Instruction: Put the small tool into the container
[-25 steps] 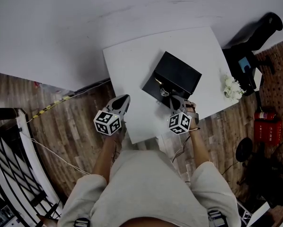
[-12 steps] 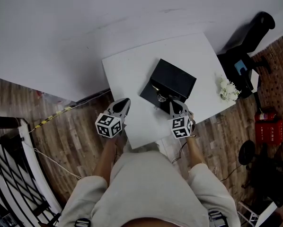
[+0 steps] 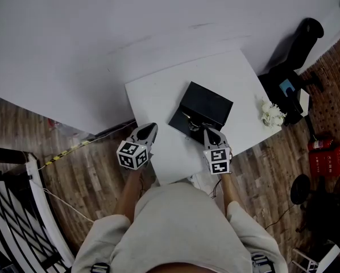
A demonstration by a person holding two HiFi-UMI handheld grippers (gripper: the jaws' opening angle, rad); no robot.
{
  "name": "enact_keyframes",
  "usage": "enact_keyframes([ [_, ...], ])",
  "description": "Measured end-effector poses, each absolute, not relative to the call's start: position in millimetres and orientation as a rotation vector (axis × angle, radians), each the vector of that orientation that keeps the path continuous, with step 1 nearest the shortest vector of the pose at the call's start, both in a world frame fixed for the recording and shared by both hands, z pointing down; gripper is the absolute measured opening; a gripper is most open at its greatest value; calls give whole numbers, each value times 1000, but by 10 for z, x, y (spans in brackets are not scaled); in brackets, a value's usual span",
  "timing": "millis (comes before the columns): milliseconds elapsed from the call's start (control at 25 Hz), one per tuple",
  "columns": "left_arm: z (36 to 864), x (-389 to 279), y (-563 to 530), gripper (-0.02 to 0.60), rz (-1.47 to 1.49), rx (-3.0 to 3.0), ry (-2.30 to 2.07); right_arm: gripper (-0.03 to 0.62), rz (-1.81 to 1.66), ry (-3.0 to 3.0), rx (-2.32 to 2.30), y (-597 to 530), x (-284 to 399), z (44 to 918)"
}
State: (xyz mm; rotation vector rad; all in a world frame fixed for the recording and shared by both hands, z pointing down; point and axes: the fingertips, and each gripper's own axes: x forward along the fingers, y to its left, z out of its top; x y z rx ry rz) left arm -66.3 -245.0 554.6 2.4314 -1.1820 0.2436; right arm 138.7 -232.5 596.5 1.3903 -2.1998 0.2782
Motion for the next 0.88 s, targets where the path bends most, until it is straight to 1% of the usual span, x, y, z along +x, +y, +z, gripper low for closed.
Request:
enact_keyframes([
  [480,5301,-616,-2438,15,231,2477,-1204,-2,307,-2275,1506,-2231,1444,5590],
  [880,5161,-595,-2354,15,222,2496,-1230,-2,248,-2294,1558,-2157,1559,5359],
])
